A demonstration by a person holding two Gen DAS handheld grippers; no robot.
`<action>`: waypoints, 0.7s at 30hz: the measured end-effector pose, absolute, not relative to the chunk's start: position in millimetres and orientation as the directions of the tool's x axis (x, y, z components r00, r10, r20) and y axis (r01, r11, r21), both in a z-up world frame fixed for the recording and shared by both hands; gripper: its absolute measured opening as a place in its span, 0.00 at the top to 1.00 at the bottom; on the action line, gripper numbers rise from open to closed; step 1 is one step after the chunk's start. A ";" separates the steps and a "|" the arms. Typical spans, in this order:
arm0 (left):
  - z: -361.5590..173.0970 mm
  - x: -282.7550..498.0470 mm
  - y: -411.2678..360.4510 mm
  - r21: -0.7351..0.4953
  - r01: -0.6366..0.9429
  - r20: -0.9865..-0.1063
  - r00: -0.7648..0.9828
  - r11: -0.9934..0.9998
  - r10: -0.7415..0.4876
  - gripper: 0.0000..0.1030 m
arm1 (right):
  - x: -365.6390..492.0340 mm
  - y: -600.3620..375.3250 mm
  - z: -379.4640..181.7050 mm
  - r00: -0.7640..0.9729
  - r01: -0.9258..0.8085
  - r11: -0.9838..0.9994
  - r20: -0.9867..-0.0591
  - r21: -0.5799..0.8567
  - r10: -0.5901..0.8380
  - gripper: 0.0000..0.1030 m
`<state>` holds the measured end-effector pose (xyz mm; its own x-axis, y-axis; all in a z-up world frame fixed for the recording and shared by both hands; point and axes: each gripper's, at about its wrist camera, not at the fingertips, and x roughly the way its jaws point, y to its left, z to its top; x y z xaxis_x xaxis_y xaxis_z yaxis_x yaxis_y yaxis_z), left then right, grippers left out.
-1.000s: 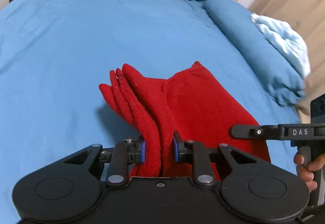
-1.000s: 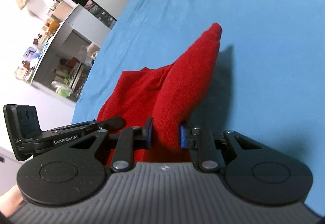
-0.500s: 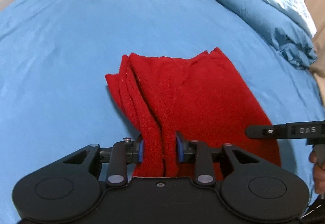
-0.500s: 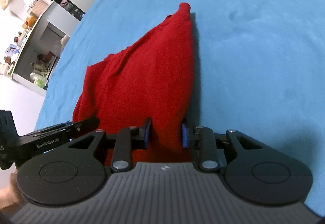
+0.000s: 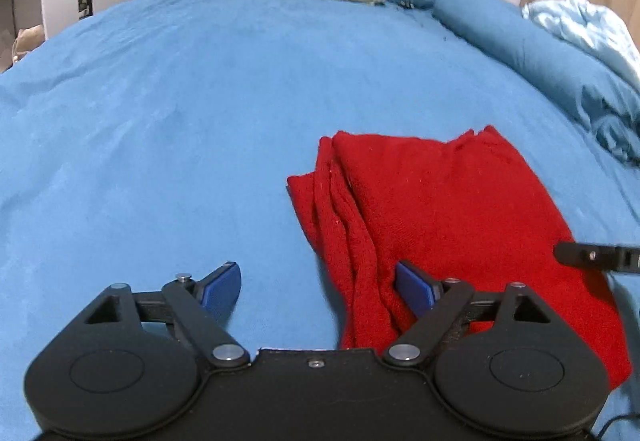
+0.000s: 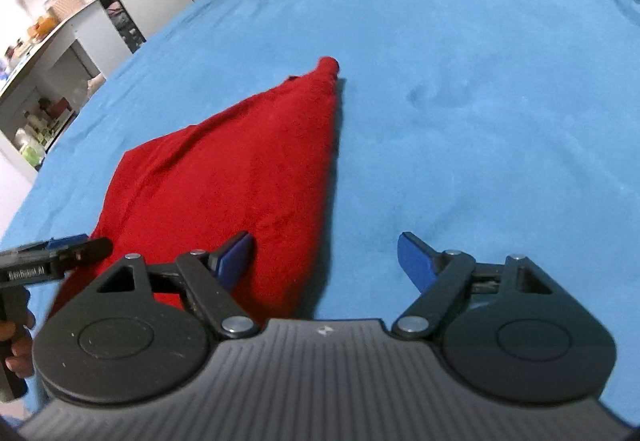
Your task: Fold small clothes
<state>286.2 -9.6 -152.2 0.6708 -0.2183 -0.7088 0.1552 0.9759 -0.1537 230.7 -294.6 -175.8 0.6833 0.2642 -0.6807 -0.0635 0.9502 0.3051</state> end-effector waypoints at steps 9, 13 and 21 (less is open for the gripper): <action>-52.2 218.0 3.2 -0.106 0.146 -0.641 0.747 0.984 -0.179 0.20 | 162.2 -286.5 -68.4 0.781 -0.079 0.957 -0.579 0.279 0.233 0.07; 7.8 171.8 10.5 -0.108 0.121 -0.603 0.782 0.987 -0.161 0.01 | 113.2 -277.7 -9.0 0.798 -0.056 0.972 -0.575 0.228 0.181 0.00; 61.7 83.9 2.0 -0.024 0.127 -0.572 0.811 0.992 -0.118 0.00 | 14.2 -240.4 44.1 0.806 0.015 0.998 -0.592 0.060 0.023 0.00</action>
<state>83.9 2.0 61.7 0.8114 -0.1177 -0.5725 0.1272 0.9916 -0.0235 14.2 -240.4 44.1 0.8058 0.0235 -0.5918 0.0153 0.9981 0.0605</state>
